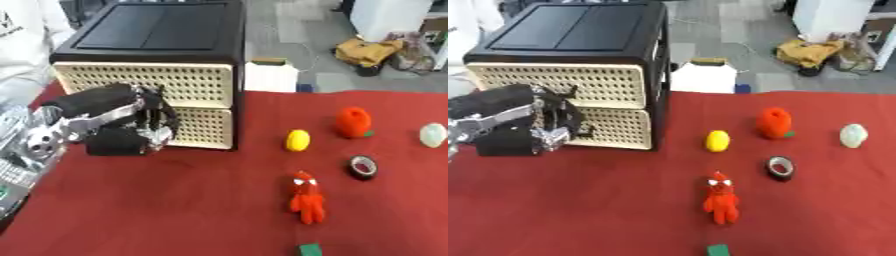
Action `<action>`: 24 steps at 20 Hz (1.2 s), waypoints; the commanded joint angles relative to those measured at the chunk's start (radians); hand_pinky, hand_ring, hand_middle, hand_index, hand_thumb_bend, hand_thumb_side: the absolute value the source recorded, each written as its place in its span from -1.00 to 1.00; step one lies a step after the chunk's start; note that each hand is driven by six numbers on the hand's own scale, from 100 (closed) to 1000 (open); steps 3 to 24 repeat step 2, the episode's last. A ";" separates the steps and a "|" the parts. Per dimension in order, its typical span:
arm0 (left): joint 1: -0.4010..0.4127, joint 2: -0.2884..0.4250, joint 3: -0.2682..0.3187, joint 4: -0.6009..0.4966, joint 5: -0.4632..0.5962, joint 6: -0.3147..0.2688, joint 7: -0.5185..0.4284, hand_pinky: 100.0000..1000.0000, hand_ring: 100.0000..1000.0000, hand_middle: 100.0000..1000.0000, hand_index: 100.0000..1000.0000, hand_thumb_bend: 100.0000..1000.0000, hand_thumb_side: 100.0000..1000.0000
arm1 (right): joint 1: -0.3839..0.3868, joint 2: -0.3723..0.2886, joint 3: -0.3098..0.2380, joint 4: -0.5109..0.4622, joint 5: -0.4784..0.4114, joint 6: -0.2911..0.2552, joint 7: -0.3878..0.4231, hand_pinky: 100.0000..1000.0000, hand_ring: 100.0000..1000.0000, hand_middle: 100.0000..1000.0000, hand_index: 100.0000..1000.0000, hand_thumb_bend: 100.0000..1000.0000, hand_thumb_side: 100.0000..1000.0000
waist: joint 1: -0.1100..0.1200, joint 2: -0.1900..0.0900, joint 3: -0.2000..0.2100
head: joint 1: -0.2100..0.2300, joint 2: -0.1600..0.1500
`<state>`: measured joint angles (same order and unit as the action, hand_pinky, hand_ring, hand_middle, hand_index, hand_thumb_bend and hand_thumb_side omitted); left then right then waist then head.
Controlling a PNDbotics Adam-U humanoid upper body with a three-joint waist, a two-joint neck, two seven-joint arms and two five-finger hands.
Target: Pick up objects from table and place into drawer.
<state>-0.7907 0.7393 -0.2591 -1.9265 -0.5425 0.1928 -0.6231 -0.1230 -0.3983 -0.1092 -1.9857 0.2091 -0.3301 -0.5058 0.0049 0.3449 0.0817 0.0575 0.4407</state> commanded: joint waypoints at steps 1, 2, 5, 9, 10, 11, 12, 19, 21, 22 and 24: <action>-0.007 0.027 0.062 -0.068 0.043 0.005 0.058 -0.94 -0.28 -0.18 0.45 -1.00 1.00 | -0.003 -0.023 -0.010 -0.014 -0.009 -0.004 0.003 0.34 0.44 0.07 0.37 -1.00 0.70 | -0.004 -0.027 0.005 | -0.015 0.013; -0.008 0.019 0.077 -0.071 0.066 -0.006 0.095 -0.98 -0.32 -0.20 0.44 -1.00 1.00 | -0.002 -0.024 -0.010 -0.014 -0.010 -0.005 0.004 0.34 0.44 0.07 0.37 -1.00 0.70 | -0.006 -0.030 0.007 | -0.021 0.016; -0.008 0.019 0.077 -0.071 0.066 -0.006 0.095 -0.98 -0.32 -0.20 0.44 -1.00 1.00 | -0.002 -0.024 -0.010 -0.014 -0.010 -0.005 0.004 0.34 0.44 0.07 0.37 -1.00 0.70 | -0.006 -0.030 0.007 | -0.021 0.016; -0.008 0.019 0.077 -0.071 0.066 -0.006 0.095 -0.98 -0.32 -0.20 0.44 -1.00 1.00 | -0.002 -0.024 -0.010 -0.014 -0.010 -0.005 0.004 0.34 0.44 0.07 0.37 -1.00 0.70 | -0.006 -0.030 0.007 | -0.021 0.016; -0.008 0.019 0.077 -0.071 0.066 -0.006 0.095 -0.98 -0.32 -0.20 0.44 -1.00 1.00 | -0.002 -0.024 -0.010 -0.014 -0.010 -0.005 0.004 0.34 0.44 0.07 0.37 -1.00 0.70 | -0.006 -0.030 0.007 | -0.021 0.016; -0.008 0.019 0.077 -0.071 0.066 -0.006 0.095 -0.98 -0.32 -0.20 0.44 -1.00 1.00 | -0.002 -0.024 -0.010 -0.014 -0.010 -0.005 0.004 0.34 0.44 0.07 0.37 -1.00 0.70 | -0.006 -0.030 0.007 | -0.021 0.016; -0.008 0.019 0.077 -0.071 0.066 -0.006 0.095 -0.98 -0.32 -0.20 0.44 -1.00 1.00 | -0.002 -0.024 -0.010 -0.014 -0.010 -0.005 0.004 0.34 0.44 0.07 0.37 -1.00 0.70 | -0.006 -0.030 0.007 | -0.021 0.016; -0.008 0.019 0.077 -0.071 0.066 -0.006 0.095 -0.98 -0.32 -0.20 0.44 -1.00 1.00 | -0.002 -0.024 -0.010 -0.014 -0.010 -0.005 0.004 0.34 0.44 0.07 0.37 -1.00 0.70 | -0.006 -0.030 0.007 | -0.021 0.016; -0.008 0.019 0.077 -0.071 0.066 -0.006 0.095 -0.98 -0.32 -0.20 0.44 -1.00 1.00 | -0.002 -0.024 -0.010 -0.014 -0.010 -0.005 0.004 0.34 0.44 0.07 0.37 -1.00 0.70 | -0.006 -0.030 0.007 | -0.021 0.016; -0.008 0.019 0.077 -0.071 0.066 -0.006 0.095 -0.98 -0.32 -0.20 0.44 -1.00 1.00 | -0.002 -0.024 -0.010 -0.014 -0.010 -0.005 0.004 0.34 0.44 0.07 0.37 -1.00 0.70 | -0.006 -0.030 0.007 | -0.021 0.016; -0.008 0.019 0.077 -0.071 0.066 -0.006 0.095 -0.98 -0.32 -0.20 0.44 -1.00 1.00 | -0.002 -0.024 -0.010 -0.014 -0.010 -0.005 0.004 0.34 0.44 0.07 0.37 -1.00 0.70 | -0.006 -0.030 0.007 | -0.021 0.016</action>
